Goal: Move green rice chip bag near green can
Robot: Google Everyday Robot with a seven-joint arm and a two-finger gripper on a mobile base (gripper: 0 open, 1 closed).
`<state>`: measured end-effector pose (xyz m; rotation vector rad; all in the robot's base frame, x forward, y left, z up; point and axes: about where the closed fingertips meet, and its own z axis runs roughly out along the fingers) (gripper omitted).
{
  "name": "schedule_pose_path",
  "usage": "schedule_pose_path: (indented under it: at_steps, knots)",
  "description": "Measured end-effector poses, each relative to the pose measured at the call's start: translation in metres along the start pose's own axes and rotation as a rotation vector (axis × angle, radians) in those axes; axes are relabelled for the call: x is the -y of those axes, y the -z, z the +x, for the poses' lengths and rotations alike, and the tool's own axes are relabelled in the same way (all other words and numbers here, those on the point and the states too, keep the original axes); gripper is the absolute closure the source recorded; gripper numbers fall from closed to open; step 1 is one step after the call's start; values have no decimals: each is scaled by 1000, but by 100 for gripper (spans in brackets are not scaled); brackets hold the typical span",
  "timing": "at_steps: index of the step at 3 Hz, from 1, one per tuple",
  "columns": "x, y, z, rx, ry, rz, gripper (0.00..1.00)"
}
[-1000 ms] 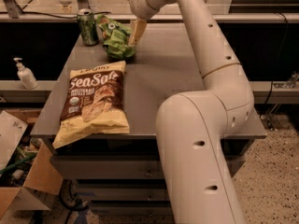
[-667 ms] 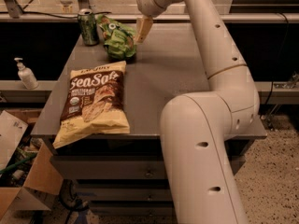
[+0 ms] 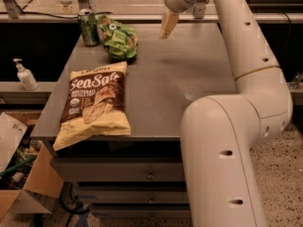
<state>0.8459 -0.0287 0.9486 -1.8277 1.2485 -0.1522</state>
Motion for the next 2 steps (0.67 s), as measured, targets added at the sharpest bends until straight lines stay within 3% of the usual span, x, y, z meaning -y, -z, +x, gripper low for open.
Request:
schedule_pose_path:
  at_steps: [1, 2]
  knots:
    - [0, 45, 34, -76, -40, 28, 0]
    - [0, 45, 34, -76, -40, 27, 0]
